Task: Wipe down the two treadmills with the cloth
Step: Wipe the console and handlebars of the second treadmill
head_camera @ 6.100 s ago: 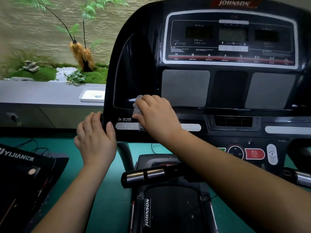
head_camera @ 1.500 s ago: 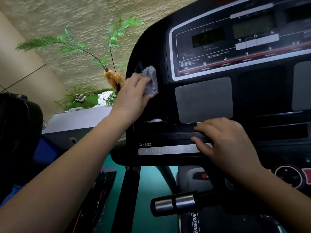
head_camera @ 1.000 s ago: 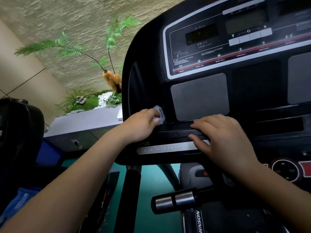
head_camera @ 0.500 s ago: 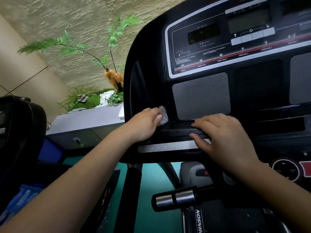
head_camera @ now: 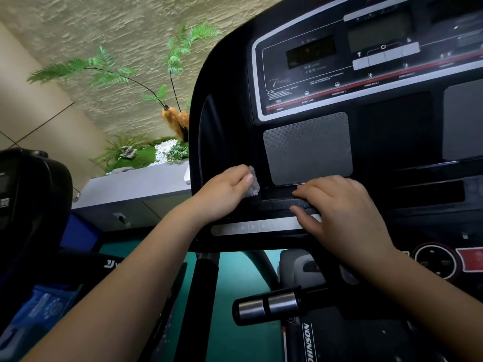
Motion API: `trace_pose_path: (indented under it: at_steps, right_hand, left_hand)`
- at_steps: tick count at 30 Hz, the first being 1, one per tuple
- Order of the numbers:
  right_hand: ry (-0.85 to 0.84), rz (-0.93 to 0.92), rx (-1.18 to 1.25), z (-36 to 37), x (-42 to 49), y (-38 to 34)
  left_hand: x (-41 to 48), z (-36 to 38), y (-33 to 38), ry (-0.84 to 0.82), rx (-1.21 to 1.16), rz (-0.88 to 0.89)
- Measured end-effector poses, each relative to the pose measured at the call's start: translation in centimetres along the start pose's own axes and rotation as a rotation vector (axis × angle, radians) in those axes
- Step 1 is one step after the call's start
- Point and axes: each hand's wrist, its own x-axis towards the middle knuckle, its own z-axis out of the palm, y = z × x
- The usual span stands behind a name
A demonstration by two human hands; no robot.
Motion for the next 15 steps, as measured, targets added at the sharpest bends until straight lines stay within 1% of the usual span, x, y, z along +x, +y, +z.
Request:
trace_pose_path:
  at_steps: [3, 6, 10, 12, 15]
  right_hand:
    - [0.003, -0.003, -0.005, 0.1, 0.1, 0.0]
    - [-0.003, -0.006, -0.002, -0.1, 0.2, 0.0]
    - [-0.016, -0.016, 0.006, -0.2, 0.2, 0.1]
    - [-0.017, -0.024, 0.01, -0.2, 0.1, 0.1]
    - [0.015, -0.028, 0.031, -0.1, 0.0, 0.1]
  left_hand:
    - [-0.3, 0.3, -0.2, 0.02, 0.01, 0.018]
    - [0.7, 0.4, -0.2, 0.0, 0.058, -0.086]
    - [0.6, 1.2, -0.1, 0.032, 0.239, -0.186]
    - [-1.1, 1.7, -0.4, 0.082, 0.326, -0.189]
    - [-3.9, 2.7, -1.1, 0.214, 0.388, -0.139]
